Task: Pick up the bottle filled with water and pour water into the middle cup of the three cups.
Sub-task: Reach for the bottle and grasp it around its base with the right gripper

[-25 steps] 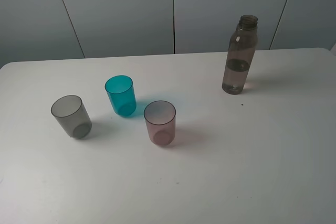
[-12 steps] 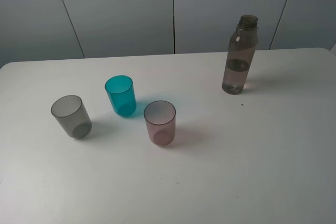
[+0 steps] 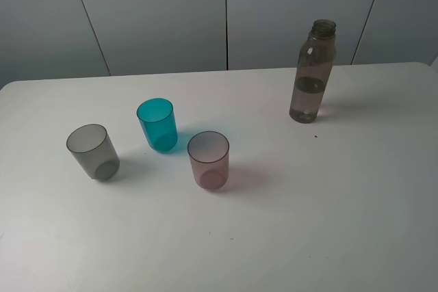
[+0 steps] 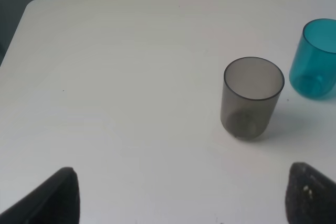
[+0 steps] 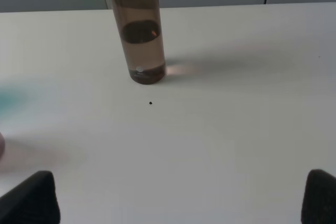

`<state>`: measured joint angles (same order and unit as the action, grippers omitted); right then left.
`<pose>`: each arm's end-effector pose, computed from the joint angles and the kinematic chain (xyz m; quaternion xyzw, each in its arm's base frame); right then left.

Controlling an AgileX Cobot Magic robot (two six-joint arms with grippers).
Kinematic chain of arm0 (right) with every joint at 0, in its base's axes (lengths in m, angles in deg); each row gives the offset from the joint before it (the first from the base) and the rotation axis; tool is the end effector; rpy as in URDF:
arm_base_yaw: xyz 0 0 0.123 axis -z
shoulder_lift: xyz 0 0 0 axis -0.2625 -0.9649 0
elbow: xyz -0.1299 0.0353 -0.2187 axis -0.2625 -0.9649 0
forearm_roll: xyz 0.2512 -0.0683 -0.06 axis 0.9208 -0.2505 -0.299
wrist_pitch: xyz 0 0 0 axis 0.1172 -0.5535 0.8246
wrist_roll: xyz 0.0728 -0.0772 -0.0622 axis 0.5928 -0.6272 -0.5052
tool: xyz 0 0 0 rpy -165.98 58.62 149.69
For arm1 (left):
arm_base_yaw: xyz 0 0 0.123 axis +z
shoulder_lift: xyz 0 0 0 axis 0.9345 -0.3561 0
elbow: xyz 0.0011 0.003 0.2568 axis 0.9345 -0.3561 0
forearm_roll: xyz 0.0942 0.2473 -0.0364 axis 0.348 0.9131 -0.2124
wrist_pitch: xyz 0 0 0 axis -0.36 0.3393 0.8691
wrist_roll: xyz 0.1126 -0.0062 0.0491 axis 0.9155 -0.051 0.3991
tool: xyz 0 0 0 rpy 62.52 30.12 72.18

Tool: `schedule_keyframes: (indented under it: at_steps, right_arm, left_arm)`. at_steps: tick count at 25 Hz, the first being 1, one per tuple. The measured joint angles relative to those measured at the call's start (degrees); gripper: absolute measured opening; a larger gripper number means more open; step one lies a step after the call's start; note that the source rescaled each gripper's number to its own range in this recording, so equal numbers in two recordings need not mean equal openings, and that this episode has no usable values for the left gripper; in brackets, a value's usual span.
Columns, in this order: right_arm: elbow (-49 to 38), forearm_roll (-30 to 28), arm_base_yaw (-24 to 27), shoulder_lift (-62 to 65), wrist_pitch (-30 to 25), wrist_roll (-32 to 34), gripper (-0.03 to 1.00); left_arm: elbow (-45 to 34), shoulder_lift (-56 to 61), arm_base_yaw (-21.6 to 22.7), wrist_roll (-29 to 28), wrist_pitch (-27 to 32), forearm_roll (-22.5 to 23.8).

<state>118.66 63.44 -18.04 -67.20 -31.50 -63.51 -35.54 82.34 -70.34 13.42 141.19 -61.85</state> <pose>0.0625 0.0101 0.2694 -0.0162 0.8601 0.0485 0.5076 0.0627 0.0006 0.2717 -0.0003 0.8546 -0.0026 0.5192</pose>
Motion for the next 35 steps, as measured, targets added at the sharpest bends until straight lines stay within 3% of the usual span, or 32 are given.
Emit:
schedule_keyframes:
  at_steps: [8, 13, 20, 26, 31, 35]
  right_arm:
    - [1.2, 0.1, 0.0, -0.4, 0.0, 0.0, 1.00]
    - [6.4, 0.1, 0.0, -7.6, 1.8, -0.1, 1.00]
    - [8.9, 0.8, 0.0, -20.5, 10.9, -0.9, 1.00]
    - [9.0, 4.8, 0.0, -32.2, 20.1, -0.9, 1.00]
    - [9.0, 5.9, -0.1, -41.2, 24.8, -0.9, 1.00]
    - [9.0, 5.9, -4.8, -47.1, 29.6, -1.4, 1.00]
  left_arm:
    - [0.0, 0.0, 0.0, 0.0, 0.0, 0.0]
    - [0.0, 0.0, 0.0, 0.0, 0.0, 0.0]
    - [0.0, 0.0, 0.0, 0.0, 0.0, 0.0]
    - [0.0, 0.0, 0.0, 0.0, 0.0, 0.0]
    - [0.0, 0.0, 0.0, 0.0, 0.0, 0.0]
    - [0.0, 0.0, 0.0, 0.0, 0.0, 0.0]
